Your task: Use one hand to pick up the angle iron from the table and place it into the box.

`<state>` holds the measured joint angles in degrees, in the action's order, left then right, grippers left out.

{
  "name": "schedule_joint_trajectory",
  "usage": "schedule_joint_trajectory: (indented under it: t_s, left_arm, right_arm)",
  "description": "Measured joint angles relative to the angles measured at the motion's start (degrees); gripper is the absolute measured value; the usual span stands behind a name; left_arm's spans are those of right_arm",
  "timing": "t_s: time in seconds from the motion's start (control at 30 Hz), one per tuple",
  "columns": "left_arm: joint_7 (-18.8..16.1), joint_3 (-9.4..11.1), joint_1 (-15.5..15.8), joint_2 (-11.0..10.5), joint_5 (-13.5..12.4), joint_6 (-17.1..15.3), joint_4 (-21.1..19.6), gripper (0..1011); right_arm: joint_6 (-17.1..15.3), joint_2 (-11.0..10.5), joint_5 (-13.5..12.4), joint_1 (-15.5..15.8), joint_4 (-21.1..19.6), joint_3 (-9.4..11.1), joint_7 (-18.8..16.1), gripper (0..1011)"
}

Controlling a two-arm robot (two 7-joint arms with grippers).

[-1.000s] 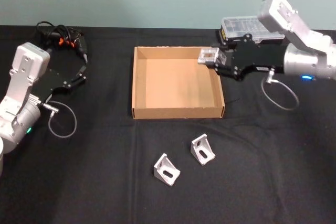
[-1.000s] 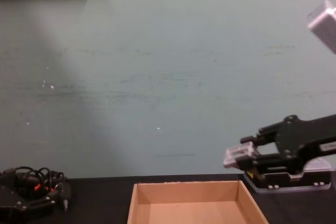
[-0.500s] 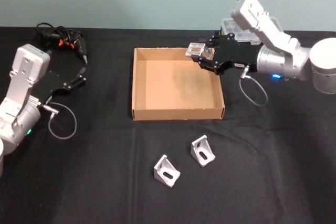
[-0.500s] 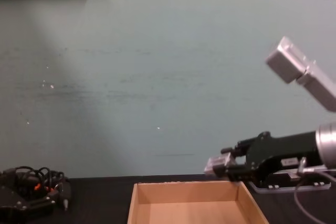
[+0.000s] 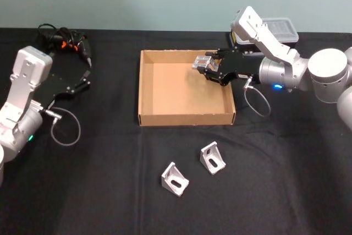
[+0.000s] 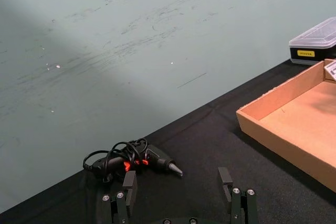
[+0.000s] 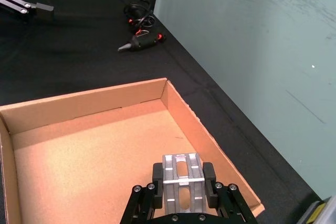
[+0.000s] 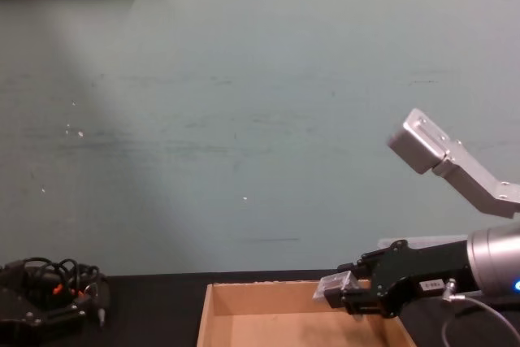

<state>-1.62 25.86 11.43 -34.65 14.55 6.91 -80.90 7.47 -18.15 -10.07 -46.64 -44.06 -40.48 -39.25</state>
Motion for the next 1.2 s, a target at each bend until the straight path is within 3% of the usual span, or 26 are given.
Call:
schedule_joint_trajectory:
  t_s: [0.53,1.0,1.2]
  left_arm:
    - [0.0,0.0,0.0,0.0,0.0,0.0,0.0,1000]
    - [0.0,0.0,0.0,0.0,0.0,0.0,0.0,1000]
    - [0.0,0.0,0.0,0.0,0.0,0.0,0.0,1000]
  right_arm:
    - [0.53,1.34,1.52,-0.61,2.01,1.24,-1.63,469]
    - [-0.31,1.29,2.77,0.62,0.32,2.93,-2.17,921]
    - [-0.31,1.24,3.19,1.26,-0.52,3.79,-1.87,1000]
